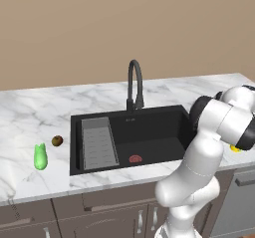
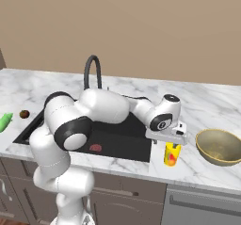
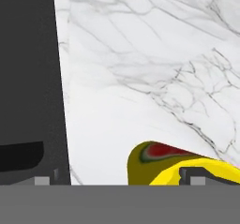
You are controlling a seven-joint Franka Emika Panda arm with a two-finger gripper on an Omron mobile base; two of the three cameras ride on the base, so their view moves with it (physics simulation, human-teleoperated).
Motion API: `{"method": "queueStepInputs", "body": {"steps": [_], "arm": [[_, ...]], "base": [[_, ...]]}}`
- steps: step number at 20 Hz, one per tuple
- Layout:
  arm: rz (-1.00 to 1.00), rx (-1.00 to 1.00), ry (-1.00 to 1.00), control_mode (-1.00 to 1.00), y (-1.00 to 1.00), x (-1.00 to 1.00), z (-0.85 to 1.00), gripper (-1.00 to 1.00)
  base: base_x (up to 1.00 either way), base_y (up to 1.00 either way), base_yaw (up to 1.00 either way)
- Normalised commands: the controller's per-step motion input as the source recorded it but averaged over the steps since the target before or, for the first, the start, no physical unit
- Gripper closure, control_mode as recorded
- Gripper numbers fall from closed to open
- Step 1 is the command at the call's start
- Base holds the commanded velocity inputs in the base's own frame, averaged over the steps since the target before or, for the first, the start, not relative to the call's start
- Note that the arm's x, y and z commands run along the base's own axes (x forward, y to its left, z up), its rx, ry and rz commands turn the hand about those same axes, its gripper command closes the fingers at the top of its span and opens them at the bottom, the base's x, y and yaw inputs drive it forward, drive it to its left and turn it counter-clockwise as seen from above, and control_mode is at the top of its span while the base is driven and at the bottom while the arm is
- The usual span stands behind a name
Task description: Remove the corn and apple from the sink. Then move the bowl and cup from the counter to the sink for washing.
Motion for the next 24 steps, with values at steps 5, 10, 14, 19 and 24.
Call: {"method": "queueStepInputs", "body": {"steps": [5,10,14,19,24], "arm": [[0.00,0.00,0.00,-1.00,-0.08,0.00,-0.12,-1.00],[0.00,0.00,0.00,-1.00,-0.05,-0.02,-0.11,-1.00],[0.00,0.00,0.00,-1.00,0.00,-0.06,-0.17,-1.00],[0.00,0.00,0.00,-1.00,0.02,-0.03,-0.18,1.00],[-0.02,0.00,0.00,-1.00,0.01,-0.04,-0.10,1.00]], "base": [[0.00,0.00,0.00],[0.00,0.00,0.00],[0.00,0.00,0.00],[0.00,0.00,0.00],[0.00,0.00,0.00]]}}
